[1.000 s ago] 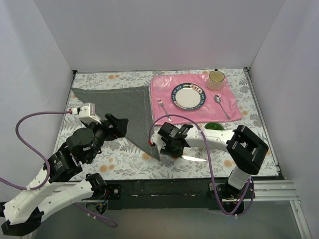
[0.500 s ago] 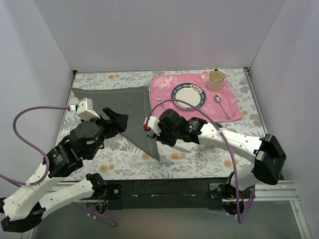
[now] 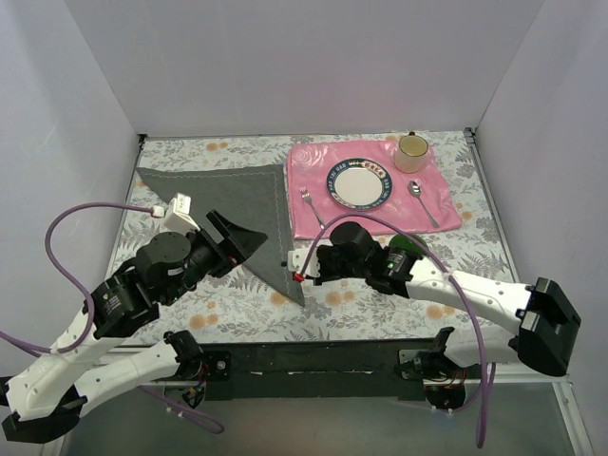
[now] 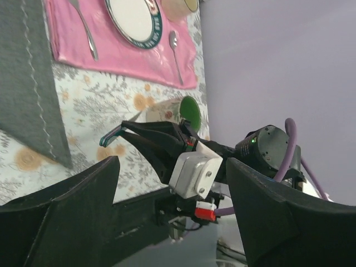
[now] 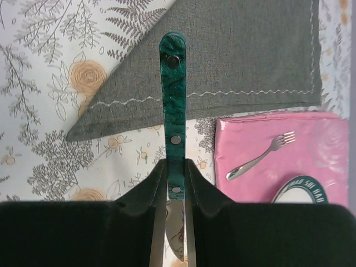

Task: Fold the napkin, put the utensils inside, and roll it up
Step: Pass the utensil from the right arm to the left, then pass the utensil from the left arm to the right

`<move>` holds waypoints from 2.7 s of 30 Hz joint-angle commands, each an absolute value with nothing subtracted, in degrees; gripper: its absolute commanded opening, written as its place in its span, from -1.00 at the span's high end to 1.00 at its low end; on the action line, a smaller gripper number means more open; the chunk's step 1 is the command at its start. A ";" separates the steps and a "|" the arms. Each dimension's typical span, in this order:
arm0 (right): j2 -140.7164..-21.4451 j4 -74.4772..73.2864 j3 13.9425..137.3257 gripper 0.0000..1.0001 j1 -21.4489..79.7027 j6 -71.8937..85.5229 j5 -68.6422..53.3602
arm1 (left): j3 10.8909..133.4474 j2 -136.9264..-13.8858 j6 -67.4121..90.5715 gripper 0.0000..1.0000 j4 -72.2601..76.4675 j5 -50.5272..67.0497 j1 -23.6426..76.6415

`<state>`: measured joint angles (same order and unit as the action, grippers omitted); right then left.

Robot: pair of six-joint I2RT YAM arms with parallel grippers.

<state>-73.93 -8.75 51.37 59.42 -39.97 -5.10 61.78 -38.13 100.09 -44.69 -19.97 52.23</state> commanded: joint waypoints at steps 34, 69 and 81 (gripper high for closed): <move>-55.72 -5.71 46.75 0.97 59.85 -60.56 -11.60 | 55.20 -57.48 87.36 0.21 -32.08 19.43 46.14; -108.45 -21.79 109.77 -0.09 58.79 52.83 -6.33 | 37.62 -28.30 82.79 1.00 -13.18 -35.42 46.14; -113.73 -32.34 122.60 0.10 61.52 46.50 4.30 | 38.67 -28.21 81.83 1.00 -14.94 -39.11 46.14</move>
